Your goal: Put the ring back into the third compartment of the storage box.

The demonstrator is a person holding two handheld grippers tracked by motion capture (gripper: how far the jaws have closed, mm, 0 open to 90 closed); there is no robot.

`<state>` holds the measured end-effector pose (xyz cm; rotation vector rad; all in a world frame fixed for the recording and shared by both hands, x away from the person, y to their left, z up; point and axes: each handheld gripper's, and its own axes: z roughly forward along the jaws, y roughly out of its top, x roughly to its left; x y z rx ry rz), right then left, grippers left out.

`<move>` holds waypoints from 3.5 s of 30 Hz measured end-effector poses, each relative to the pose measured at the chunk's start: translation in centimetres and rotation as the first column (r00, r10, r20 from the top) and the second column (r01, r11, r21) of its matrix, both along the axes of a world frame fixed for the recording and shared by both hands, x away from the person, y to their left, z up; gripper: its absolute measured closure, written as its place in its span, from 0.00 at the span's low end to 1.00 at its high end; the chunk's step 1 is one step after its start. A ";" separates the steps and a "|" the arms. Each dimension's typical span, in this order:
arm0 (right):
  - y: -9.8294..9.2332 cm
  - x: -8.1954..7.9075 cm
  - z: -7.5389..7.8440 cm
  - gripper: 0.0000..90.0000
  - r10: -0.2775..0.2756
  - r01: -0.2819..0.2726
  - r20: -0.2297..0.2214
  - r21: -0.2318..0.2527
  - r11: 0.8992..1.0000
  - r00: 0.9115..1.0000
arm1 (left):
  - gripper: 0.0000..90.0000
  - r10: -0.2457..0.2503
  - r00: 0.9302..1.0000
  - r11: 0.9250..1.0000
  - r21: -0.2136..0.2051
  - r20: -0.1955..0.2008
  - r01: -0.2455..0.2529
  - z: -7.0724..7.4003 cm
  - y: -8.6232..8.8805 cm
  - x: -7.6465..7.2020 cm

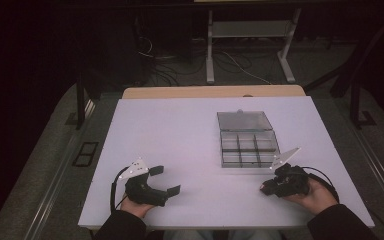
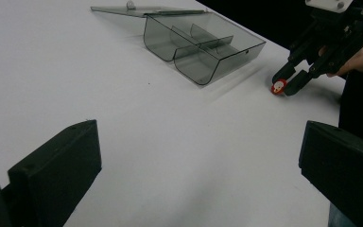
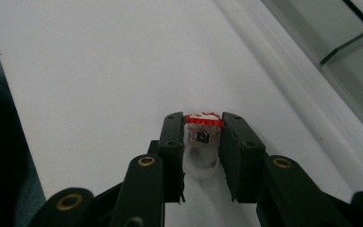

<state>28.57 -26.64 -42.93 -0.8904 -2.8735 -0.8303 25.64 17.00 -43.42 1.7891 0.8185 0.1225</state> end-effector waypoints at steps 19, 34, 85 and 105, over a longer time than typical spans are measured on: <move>-1.1 0.1 1.7 0.77 -0.011 0.011 0.006 0.057 0.998 1.000 | 0.00 -0.002 1.000 1.000 0.001 0.000 0.002 0.0 0.0 0.0; -1.9 0.4 3.8 0.77 -0.024 0.021 0.038 0.076 0.997 0.999 | 0.00 -0.002 1.000 1.000 0.003 -0.002 0.002 0.0 0.0 0.0; -3.5 4.6 8.6 0.77 -0.089 0.081 0.100 0.075 0.994 0.991 | 0.00 -0.002 1.000 1.000 0.000 -0.005 0.002 -0.1 0.0 0.1; -3.5 6.7 7.4 0.77 -0.142 0.134 0.097 0.081 0.988 0.985 | 0.00 -0.005 1.000 1.000 0.000 -0.004 0.005 -0.1 0.0 0.1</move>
